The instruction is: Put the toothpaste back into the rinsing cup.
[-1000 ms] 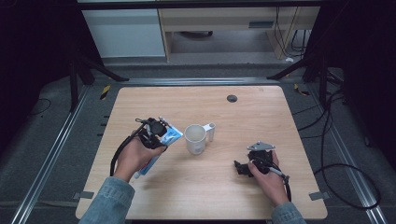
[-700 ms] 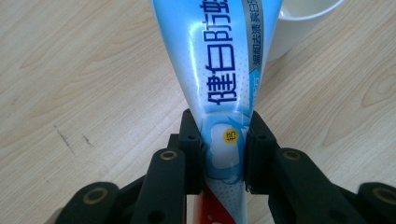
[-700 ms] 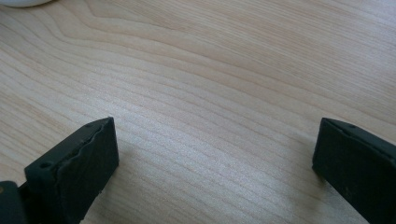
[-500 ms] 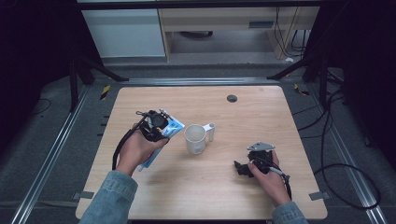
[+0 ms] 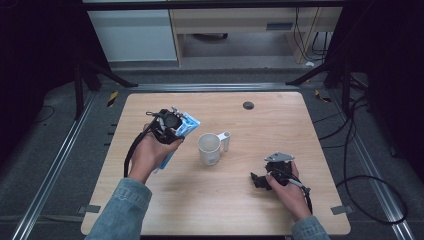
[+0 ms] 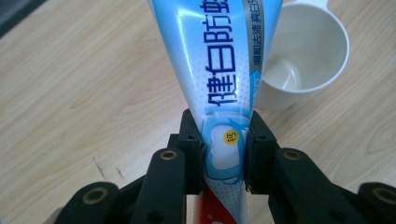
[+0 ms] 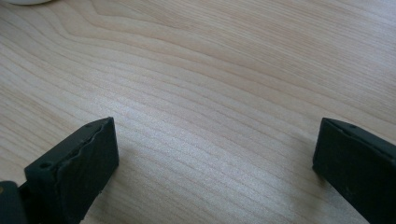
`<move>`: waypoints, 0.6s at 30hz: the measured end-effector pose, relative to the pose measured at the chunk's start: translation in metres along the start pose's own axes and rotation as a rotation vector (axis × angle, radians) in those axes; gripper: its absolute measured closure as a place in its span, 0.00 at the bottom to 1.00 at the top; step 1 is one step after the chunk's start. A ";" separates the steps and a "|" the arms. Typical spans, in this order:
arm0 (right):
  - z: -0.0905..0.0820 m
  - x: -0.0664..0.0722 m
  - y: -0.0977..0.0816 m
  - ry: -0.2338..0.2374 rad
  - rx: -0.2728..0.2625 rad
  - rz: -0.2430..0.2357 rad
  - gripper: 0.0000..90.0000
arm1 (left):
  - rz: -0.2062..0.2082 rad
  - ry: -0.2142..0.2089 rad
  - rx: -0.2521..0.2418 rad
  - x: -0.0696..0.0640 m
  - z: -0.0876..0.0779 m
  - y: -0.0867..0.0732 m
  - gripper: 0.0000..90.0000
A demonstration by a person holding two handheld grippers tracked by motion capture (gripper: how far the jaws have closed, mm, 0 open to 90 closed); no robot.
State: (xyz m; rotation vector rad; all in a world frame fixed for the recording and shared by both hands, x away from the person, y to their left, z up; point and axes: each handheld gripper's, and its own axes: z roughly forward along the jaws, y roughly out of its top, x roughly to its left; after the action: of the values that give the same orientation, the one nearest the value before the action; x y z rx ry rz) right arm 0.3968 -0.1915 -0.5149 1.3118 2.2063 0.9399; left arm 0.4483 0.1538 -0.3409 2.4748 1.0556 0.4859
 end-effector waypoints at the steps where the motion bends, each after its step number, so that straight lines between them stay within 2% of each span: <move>1: 0.000 0.000 0.000 0.002 0.000 0.000 0.00 | 0.000 0.004 -0.012 0.000 -0.001 0.001 0.81; 5: 0.000 0.000 0.000 0.003 0.000 -0.004 0.00 | 0.000 0.033 -0.054 0.001 -0.002 0.004 0.81; 10: 0.000 0.000 0.000 0.008 0.000 -0.010 0.00 | 0.020 0.050 -0.059 -0.003 -0.003 0.005 0.81; 12: -0.001 -0.001 -0.001 0.012 0.000 -0.014 0.00 | 0.014 0.049 -0.065 -0.004 -0.004 0.005 0.81; 18: -0.001 -0.001 -0.001 0.012 0.000 -0.014 0.00 | 0.007 0.079 -0.130 -0.006 -0.010 0.010 0.81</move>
State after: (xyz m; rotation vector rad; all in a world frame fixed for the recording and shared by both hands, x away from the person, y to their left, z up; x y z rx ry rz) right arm 0.3963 -0.1925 -0.5149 1.2926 2.2222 0.9450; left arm 0.4453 0.1453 -0.3282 2.3627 1.0122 0.6379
